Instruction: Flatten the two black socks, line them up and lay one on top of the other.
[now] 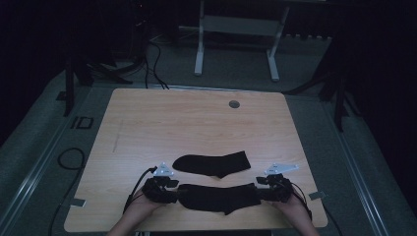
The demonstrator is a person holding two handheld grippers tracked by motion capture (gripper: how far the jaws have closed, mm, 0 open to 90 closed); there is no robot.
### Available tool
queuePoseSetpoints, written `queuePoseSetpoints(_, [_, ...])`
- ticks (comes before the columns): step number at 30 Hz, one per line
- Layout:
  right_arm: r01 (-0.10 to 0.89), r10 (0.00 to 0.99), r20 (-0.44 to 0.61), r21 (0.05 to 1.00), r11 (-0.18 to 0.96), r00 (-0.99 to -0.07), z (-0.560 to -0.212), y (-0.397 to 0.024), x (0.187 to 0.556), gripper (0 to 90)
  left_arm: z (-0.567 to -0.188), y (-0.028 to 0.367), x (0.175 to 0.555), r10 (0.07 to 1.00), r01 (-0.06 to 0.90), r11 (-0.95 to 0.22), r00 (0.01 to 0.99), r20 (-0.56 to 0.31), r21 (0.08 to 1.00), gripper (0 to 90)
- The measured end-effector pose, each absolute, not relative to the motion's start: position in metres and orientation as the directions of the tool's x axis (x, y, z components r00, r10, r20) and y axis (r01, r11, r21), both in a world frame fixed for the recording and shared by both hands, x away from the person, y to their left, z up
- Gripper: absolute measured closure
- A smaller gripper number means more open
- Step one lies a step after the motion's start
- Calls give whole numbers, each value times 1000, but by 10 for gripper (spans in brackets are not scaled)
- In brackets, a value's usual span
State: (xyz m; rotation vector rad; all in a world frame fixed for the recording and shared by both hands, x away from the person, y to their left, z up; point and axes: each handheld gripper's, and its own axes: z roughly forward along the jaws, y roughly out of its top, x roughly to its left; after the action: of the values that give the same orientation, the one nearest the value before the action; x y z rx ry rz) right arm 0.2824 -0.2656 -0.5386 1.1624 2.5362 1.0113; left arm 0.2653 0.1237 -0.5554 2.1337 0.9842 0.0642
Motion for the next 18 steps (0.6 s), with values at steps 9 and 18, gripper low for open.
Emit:
queuePoseSetpoints(9, [603,726,63,608,516,-685,-551,-260,276,717,-562,118,263,651,606,-466,728,-214,645,720])
queuePoseSetpoints(18, [588,721,66,632,505,-690,-541,-254,273,860,-552,123,261,650,610,-440,722,-235,658,872])
